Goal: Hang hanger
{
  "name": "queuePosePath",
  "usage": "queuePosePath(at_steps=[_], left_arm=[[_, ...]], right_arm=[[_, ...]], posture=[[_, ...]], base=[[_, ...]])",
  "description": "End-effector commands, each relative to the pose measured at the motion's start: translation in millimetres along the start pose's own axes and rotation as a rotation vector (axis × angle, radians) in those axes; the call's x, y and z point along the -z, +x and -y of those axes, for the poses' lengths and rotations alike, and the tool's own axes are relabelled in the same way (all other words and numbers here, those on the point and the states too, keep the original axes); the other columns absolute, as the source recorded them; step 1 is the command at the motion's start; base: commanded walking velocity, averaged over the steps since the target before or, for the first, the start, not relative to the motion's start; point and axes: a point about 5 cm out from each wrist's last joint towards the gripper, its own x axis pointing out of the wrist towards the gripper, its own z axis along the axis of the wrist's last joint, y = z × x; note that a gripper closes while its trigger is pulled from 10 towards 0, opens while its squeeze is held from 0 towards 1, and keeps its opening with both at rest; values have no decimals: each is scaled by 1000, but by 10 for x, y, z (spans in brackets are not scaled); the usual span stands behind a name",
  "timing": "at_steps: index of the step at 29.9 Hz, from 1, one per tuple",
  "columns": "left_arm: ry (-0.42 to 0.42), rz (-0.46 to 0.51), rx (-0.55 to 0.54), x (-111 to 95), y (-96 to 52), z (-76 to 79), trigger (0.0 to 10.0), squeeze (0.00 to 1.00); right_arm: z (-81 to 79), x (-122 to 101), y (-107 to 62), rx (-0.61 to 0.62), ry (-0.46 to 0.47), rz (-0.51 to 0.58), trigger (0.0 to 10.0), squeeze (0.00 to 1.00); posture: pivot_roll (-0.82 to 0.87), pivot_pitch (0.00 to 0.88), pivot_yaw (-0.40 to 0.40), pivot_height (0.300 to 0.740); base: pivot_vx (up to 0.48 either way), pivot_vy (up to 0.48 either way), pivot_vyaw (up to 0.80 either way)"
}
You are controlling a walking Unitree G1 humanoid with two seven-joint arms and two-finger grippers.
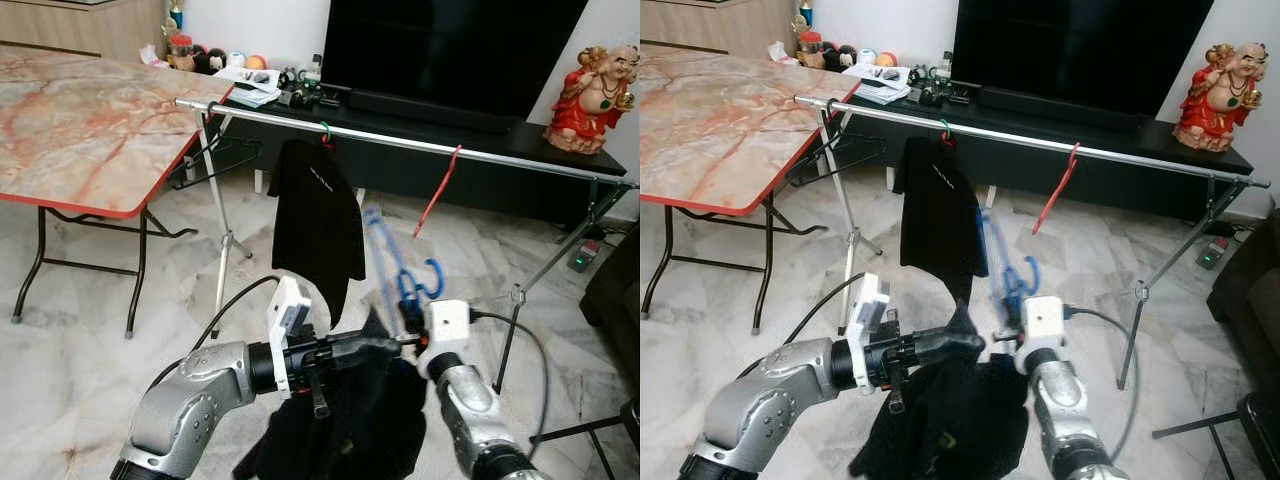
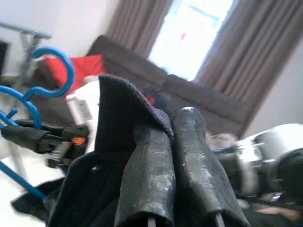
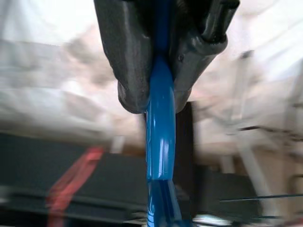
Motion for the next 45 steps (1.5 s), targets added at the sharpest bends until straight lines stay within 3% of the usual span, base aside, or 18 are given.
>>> queuePosePath(at_steps=[1,2,3,7,9,12,21,22,23,24,25,29,33,34,36,38,39,45], left_arm=[[6,19,103,-78,51,160,0,0],[6,19,103,-78,51,160,0,0],[0,-36,113,-19,29,200,0,0],[-22,-117,106,96,-15,234,0,0],[-24,-166,97,147,-52,248,0,0],[-15,-217,109,169,-81,282,0,0],[-15,-217,109,169,-81,282,0,0],[13,-305,133,232,-85,326,0,0],[26,-351,148,272,-83,353,0,0],[33,-379,159,298,-80,372,0,0],[37,-394,165,311,-78,383,0,0],[33,-411,163,344,-67,391,0,0],[31,-423,155,371,-68,382,0,0],[35,-433,151,381,-69,377,0,0],[36,-435,151,382,-68,376,0,0],[40,-446,150,388,-75,377,0,0],[40,-451,147,394,-79,377,0,0],[46,-480,137,416,-104,365,0,0]], right_arm=[[181,-15,-16,149,-1,11,10000,0],[181,-15,-16,149,-1,11,10000,0],[300,-8,-42,261,2,10,10000,0],[547,29,-115,481,62,-17,10000,0],[695,47,-174,610,21,-40,10000,0],[789,71,-221,702,9,-66,10000,0],[789,71,-221,702,9,-66,10000,0],[886,210,-306,827,214,-161,10000,0],[897,314,-348,877,405,-218,10000,0],[864,374,-351,881,580,-240,10000,0],[836,400,-344,874,682,-244,10000,0],[625,116,-60,570,908,-70,10000,0],[605,74,-26,571,970,-59,10000,0],[615,87,-27,584,1094,-47,10000,0],[622,92,-29,591,1144,-41,10000,0],[624,120,-32,598,1408,6,10000,0],[610,106,-19,567,1450,24,10000,0],[575,125,-20,547,1551,62,10000,0]], posture=[[146,1,-138,740],[146,1,-138,740],[146,1,-137,740],[150,4,-135,740],[150,8,-135,740],[151,10,-136,740],[151,10,-136,740],[153,13,-136,740],[154,13,-136,740],[154,14,-135,740],[154,14,-135,740],[154,15,-133,740],[152,13,-133,740],[153,13,-134,740],[155,13,-134,740],[156,14,-135,740],[156,13,-134,740],[154,16,-135,740]], base=[[0,0,0],[0,0,0],[0,0,0],[0,0,0],[0,0,0],[0,0,0],[0,0,0],[0,0,0],[0,0,0],[0,0,0],[0,0,0],[0,0,0],[0,0,0],[0,0,0],[0,0,0],[0,0,0],[0,0,0],[0,0,0]])
